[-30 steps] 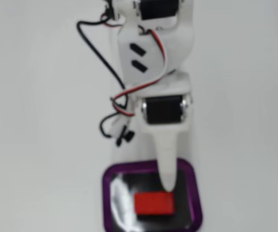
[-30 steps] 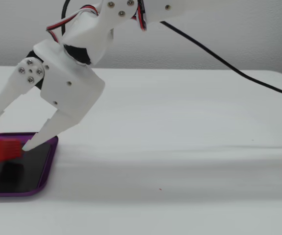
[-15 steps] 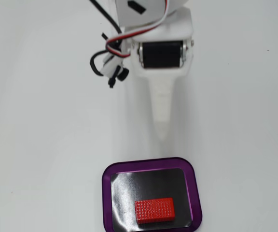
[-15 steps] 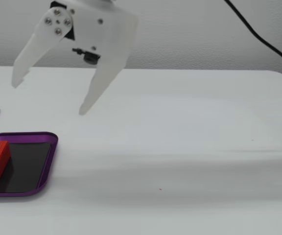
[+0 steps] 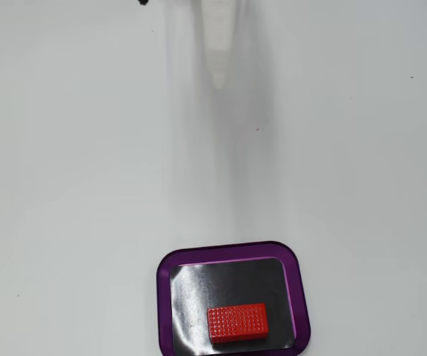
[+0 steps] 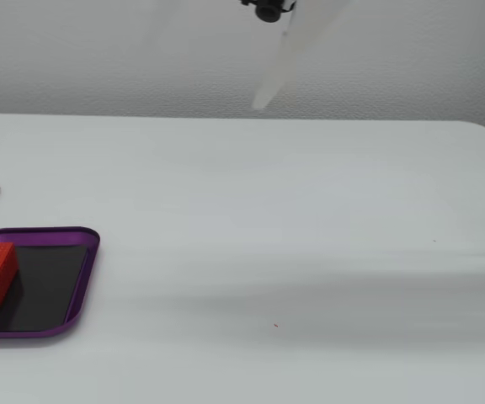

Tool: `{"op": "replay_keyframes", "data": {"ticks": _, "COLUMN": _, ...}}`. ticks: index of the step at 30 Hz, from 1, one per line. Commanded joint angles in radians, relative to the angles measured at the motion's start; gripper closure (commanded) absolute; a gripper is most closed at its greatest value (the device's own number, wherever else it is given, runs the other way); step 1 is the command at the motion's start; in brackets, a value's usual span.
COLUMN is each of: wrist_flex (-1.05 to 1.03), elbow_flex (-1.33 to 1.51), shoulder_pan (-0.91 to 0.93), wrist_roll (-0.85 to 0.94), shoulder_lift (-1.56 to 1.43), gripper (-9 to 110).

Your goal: Pick up the cube and place it in the box.

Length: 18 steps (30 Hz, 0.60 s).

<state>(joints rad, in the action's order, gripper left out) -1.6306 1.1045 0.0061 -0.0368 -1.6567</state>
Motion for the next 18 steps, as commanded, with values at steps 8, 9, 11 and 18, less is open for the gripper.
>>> {"op": "replay_keyframes", "data": {"ticks": 8, "wrist_flex": 0.334, "elbow_flex": 0.908, "shoulder_pan": 0.0, "wrist_roll": -0.005, "shoulder_lift": -0.816, "gripper": 71}}
{"op": "replay_keyframes", "data": {"ticks": 9, "wrist_flex": 0.373, "elbow_flex": 1.005, "shoulder_pan": 0.0, "wrist_roll": -0.005, "shoulder_lift": -0.904, "gripper": 71}}
{"op": "replay_keyframes", "data": {"ticks": 11, "wrist_flex": 0.436, "elbow_flex": 1.19, "shoulder_pan": 0.0, "wrist_roll": -0.005, "shoulder_lift": -1.085, "gripper": 71}}
{"op": "replay_keyframes", "data": {"ticks": 18, "wrist_flex": 0.528, "elbow_flex": 1.526, "shoulder_pan": 0.054, "wrist_roll": 0.0, "shoulder_lift": -1.638, "gripper": 71}}
